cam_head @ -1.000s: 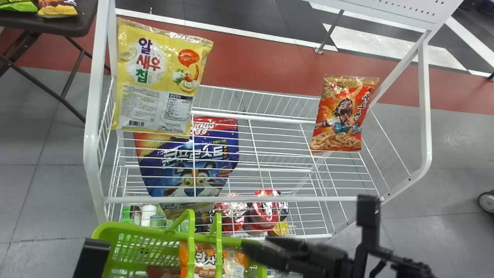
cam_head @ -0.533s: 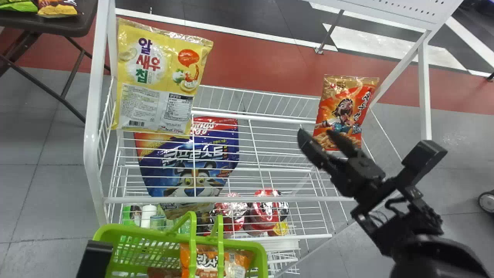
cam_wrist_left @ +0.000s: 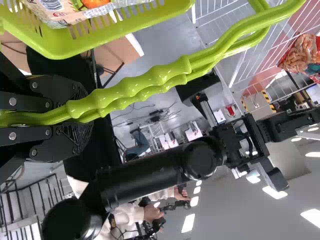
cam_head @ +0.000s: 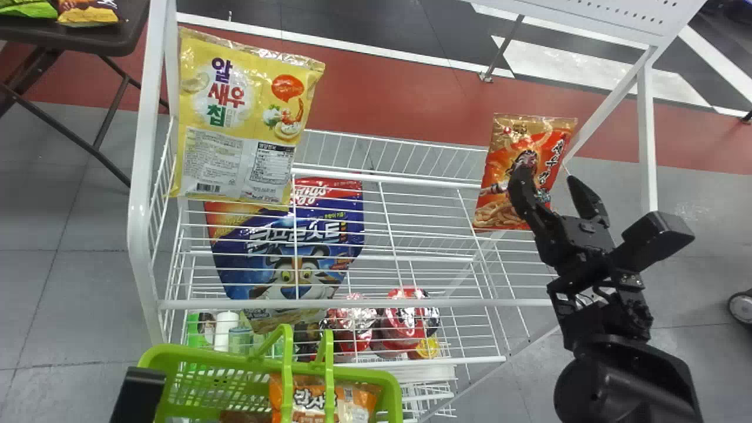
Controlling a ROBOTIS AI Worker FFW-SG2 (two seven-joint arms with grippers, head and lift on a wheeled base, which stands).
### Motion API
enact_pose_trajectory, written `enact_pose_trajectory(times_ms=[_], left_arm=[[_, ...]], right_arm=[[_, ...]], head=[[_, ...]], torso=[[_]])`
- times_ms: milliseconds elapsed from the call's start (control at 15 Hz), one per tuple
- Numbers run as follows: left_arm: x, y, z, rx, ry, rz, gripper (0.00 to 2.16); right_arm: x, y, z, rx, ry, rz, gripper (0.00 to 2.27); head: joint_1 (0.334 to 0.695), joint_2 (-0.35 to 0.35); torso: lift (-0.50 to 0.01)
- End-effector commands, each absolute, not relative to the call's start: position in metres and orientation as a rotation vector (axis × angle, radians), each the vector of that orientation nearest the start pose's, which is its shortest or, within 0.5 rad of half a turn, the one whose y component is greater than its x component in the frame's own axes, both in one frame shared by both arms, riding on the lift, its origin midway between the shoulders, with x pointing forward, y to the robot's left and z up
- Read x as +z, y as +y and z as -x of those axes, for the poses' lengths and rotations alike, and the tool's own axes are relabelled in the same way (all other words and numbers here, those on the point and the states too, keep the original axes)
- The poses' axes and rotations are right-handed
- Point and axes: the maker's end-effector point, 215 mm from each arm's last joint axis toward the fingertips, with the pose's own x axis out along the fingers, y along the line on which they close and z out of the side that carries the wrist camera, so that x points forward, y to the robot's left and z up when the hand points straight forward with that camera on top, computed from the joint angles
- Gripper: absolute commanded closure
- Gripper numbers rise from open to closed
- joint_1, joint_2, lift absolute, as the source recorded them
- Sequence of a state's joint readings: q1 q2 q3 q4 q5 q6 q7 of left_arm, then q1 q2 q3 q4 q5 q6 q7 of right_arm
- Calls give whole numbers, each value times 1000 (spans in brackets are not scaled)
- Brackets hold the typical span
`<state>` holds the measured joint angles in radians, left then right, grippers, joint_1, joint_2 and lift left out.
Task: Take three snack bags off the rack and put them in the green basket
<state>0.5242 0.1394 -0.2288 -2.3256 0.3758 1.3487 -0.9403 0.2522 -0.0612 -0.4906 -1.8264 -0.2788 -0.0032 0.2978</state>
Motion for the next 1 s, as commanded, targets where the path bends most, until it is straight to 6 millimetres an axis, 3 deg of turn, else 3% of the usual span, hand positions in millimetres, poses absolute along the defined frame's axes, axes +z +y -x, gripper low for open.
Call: enact_pose_trajectory(times_ms=[0, 267, 467, 667, 733, 800, 867, 933], left_arm=[[-384, -58, -141, -1337, 1051, 689, 1592], [-384, -58, -141, -1336, 1055, 684, 1592], [-385, -58, -141, -1335, 1060, 683, 1592], [-385, -58, -142, -1336, 1060, 678, 1592], [-385, -57, -141, -1336, 1066, 678, 1592], [-385, -57, -142, -1338, 1066, 675, 1592], [-385, -57, -142, -1338, 1068, 675, 1592], [-386, -57, -142, -1336, 1070, 674, 1592]], right_arm=[[-299, -476, -480, -195, -114, -63, 113], [-322, -508, -501, -206, -41, -19, 113], [-354, -509, -522, -140, 59, -78, 151], [-374, -511, -524, -110, 143, -96, 242], [-381, -511, -524, -109, 167, -96, 620], [-387, -511, -524, -110, 192, -100, 1541], [-389, -512, -523, -114, 196, -110, 2111], [-388, -513, -523, -112, 197, -108, 2213]], head=[[695, -350], [695, -350], [695, -350], [695, -350], [695, -350], [695, -350], [695, -350], [695, -350]], torso=[[-23], [-23], [-23], [-23], [-23], [-23], [-23], [-23]])
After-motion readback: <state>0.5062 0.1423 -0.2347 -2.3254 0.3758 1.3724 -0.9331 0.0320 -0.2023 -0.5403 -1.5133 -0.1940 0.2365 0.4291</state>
